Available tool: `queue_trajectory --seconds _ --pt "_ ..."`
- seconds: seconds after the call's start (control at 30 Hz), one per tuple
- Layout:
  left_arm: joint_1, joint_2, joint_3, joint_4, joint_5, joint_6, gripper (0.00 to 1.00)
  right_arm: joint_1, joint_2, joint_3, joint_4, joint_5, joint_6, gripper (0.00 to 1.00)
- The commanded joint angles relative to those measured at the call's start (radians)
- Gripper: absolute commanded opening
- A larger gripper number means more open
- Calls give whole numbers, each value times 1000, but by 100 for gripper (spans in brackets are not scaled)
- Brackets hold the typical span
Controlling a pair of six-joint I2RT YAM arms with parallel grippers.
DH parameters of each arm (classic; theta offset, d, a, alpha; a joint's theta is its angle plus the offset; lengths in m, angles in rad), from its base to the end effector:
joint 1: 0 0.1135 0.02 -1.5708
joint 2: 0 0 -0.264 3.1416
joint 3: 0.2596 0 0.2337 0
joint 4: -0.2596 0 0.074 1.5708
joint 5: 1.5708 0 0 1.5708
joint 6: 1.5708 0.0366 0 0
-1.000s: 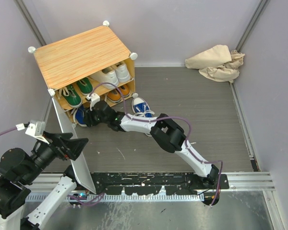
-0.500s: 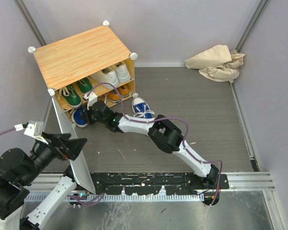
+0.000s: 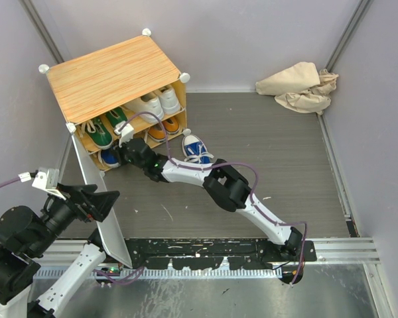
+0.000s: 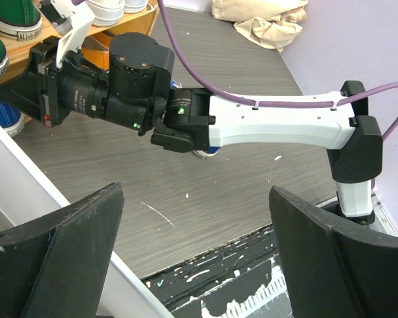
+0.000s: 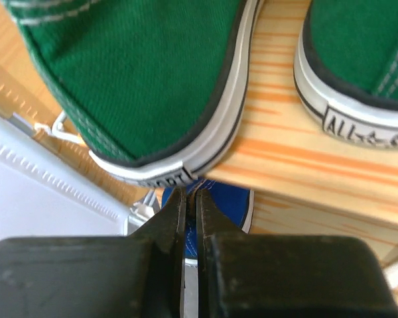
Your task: Place and organize the shoes in the shoe cabinet
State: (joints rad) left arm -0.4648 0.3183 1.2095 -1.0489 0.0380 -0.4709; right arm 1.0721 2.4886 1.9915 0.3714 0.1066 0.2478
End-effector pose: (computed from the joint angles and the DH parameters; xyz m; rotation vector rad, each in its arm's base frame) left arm -0.0241 0.0105 0.3921 0.0235 1.7830 -0.7165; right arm 0.2743 0.4955 0.2051 -0.6349 1.6606 0.8850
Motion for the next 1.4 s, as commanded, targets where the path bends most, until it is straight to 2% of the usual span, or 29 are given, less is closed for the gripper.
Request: queue_trajectory --seconds 0.0,0.17,0.3,0.43,0.53,0.63,0.77,0.93,1.1,1.2,1.27,1.37 --pt "2 -1 -11 -104 -20 -1 93 0 49 134 91 -9 -29 12" --pt "2 -1 -12 -108 -20 -2 93 3 55 101 96 -22 -2 49" --pt "2 -1 -11 -111 -20 -2 93 4 -22 -40 156 -12 -1 61" --pt "2 1 -21 -101 -18 -7 93 4 -66 -111 171 -38 1 62" --pt "2 2 -31 -88 -12 -13 93 5 -49 -96 153 -50 8 60" --pt "2 4 -33 -87 -9 -15 93 4 -8 -62 142 -57 15 54" --pt "2 2 -31 -93 -14 -14 93 3 35 -13 146 -56 16 40" --pt "1 -2 -20 -107 -21 -12 93 2 109 112 103 -48 11 33" --pt "2 -8 -7 -123 -30 -11 93 -2 160 183 84 -48 11 33" --pt "2 -11 -1 -133 -38 -11 93 -1 120 112 99 -50 15 34" --pt "1 -14 0 -129 -41 -11 93 -1 65 31 118 -39 18 39" --pt "2 -15 -4 -124 -35 -14 93 -1 -46 -120 152 -9 18 51"
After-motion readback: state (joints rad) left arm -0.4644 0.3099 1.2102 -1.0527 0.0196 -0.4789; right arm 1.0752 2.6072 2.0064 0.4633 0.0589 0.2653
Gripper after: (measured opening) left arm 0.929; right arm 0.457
